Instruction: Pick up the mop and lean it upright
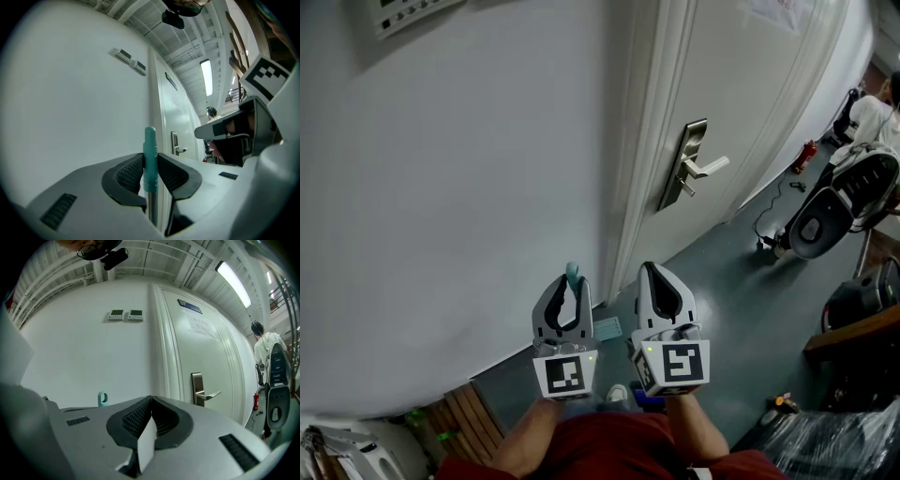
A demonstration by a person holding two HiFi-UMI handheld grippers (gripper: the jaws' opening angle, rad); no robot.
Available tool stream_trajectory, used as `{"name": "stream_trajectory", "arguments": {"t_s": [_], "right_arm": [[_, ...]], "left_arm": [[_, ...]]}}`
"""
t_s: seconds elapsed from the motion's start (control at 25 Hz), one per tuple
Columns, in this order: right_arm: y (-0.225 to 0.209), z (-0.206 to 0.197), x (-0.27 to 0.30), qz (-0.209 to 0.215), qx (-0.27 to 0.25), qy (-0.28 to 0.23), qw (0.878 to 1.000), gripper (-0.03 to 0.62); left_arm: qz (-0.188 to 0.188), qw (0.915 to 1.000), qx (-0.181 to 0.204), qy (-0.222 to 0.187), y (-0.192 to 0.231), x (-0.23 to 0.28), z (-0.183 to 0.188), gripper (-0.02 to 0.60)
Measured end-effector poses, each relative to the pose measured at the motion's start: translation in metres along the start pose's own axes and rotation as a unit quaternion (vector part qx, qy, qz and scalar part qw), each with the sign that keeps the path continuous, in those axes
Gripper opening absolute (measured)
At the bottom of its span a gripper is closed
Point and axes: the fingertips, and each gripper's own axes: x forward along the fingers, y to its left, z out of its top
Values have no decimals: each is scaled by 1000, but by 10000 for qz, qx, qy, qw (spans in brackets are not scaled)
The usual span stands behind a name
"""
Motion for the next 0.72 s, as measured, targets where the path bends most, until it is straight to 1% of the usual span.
{"name": "stream_trajectory", "arguments": {"t_s": [0.32,0.52,0.64,0.72], "right_arm": [[1,5,-2,21,-62,-30,10000,17],[-1,6,-1,21,-105,-18,9999,17],[-1,8,-1,26,-130,-22,9999,17],[-2,8,0,26,-146,-30,9999,17]], "left_arm": [[40,10000,36,68,-1,-5,-28,110],[137,9999,61,-37,-1,-6,-45,110],[125,9998,141,43,-1,-7,-56,110],[131,9999,96,44,-1,-8,-63,110]]}}
